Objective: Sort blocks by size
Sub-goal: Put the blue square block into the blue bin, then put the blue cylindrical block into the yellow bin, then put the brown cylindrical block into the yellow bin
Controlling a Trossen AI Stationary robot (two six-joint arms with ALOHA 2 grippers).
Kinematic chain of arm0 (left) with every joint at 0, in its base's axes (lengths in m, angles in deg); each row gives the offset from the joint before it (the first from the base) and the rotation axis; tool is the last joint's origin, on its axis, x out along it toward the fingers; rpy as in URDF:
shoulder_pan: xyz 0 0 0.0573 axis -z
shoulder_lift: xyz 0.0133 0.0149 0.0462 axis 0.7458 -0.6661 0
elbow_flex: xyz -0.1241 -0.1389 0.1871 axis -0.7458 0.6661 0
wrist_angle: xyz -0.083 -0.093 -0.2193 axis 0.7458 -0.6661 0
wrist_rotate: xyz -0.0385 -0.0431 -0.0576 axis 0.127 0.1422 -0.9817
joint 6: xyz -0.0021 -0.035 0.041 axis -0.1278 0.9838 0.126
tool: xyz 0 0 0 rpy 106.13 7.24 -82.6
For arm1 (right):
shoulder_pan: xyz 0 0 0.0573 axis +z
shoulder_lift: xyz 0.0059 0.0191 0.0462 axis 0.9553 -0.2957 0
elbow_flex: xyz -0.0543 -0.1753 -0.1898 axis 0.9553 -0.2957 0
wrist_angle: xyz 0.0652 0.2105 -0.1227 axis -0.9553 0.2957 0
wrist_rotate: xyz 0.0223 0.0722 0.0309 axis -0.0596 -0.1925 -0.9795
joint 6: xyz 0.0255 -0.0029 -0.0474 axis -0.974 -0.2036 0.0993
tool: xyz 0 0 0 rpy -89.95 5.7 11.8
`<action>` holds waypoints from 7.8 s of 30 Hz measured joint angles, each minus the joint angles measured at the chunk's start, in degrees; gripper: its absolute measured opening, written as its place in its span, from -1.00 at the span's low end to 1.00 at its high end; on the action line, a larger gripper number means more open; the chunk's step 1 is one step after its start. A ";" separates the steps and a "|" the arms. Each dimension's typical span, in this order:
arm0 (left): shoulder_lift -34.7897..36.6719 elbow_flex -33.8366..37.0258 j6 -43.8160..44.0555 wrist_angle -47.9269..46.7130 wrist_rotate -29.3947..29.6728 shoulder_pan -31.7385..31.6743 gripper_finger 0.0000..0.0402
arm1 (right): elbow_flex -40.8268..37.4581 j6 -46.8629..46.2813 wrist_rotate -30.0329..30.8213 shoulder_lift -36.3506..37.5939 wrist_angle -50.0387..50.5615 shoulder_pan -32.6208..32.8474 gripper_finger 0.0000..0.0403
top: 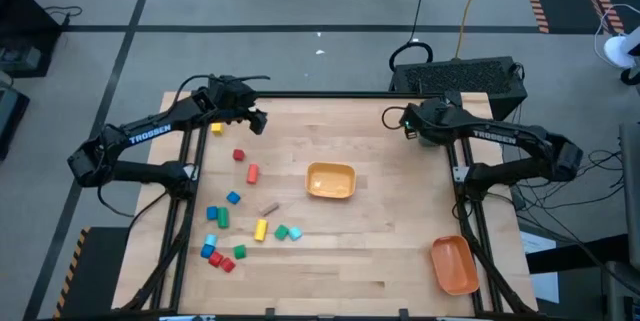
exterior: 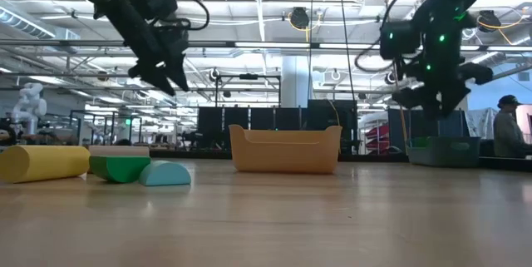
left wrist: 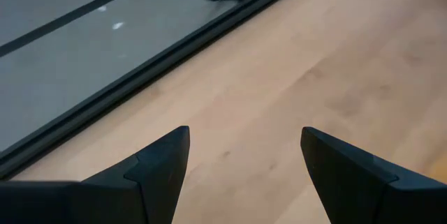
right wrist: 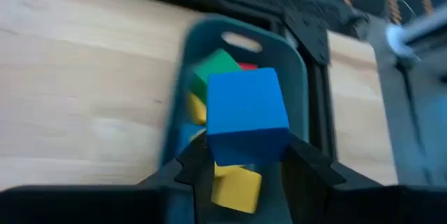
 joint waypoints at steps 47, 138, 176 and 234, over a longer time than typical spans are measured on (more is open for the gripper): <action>-10.81 0.63 2.16 -8.54 19.02 -6.62 0.37 | -0.02 5.90 -1.45 5.50 -11.23 4.41 0.23; -30.75 -15.28 1.96 20.31 -30.03 8.48 -0.35 | -0.04 20.39 -16.63 -20.16 -73.99 30.64 0.01; -30.00 -15.33 4.19 31.40 -34.60 19.92 -0.05 | -0.04 23.29 -22.47 -22.09 -82.77 32.67 -0.44; -6.60 9.82 21.78 1.22 -2.33 49.74 0.00 | 0.00 35.43 -8.59 -18.84 -78.29 45.55 0.21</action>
